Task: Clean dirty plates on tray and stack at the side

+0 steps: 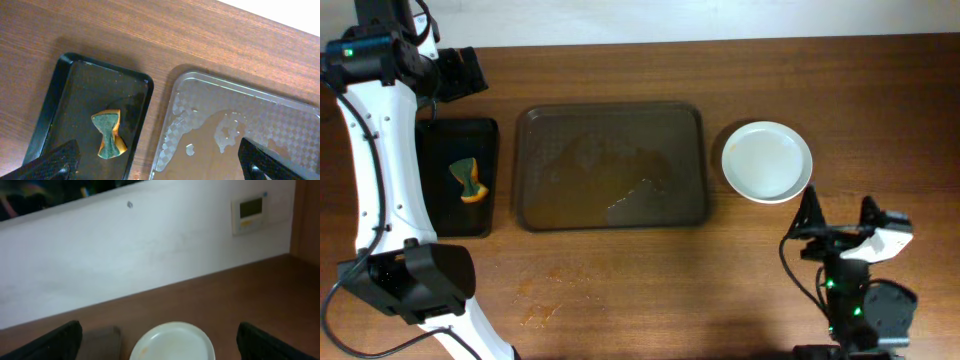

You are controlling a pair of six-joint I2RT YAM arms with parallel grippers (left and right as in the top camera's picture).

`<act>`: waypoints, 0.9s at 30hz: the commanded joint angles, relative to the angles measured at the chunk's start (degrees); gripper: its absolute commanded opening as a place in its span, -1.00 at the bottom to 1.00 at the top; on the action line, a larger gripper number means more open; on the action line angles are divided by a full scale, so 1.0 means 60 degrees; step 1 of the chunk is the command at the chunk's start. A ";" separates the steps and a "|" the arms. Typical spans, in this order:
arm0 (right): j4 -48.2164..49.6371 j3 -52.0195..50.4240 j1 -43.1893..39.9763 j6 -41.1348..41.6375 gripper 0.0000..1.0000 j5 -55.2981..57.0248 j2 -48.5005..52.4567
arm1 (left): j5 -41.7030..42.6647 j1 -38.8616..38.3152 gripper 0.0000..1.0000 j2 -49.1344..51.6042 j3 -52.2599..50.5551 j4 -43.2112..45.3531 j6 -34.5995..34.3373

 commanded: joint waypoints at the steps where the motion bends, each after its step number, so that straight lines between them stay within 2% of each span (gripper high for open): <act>1: 0.0874 -0.1300 -0.0062 -0.0062 0.97 -0.0047 -0.0827 | 0.0076 0.0022 0.98 0.0066 -0.0018 0.0007 0.0146; 5: 0.1566 -0.2364 -0.0055 -0.0066 0.97 -0.0044 -0.1315 | 0.0073 0.0022 0.98 0.0066 -0.0018 0.0007 0.0146; 9: 0.1479 -0.2878 -0.0055 -0.0066 0.96 -0.0040 -0.1723 | 0.0073 0.0022 0.98 0.0066 -0.0018 0.0007 0.0149; 14: -0.0197 -0.2878 -0.0047 -0.0175 0.97 -0.0084 -0.2164 | 0.0073 0.0026 0.99 0.0066 -0.0018 0.0007 0.0149; 27: -0.0178 -0.2878 -0.0047 -0.0346 0.97 -0.0117 -0.2164 | 0.0073 0.0022 0.98 0.0066 -0.0018 0.0007 0.0146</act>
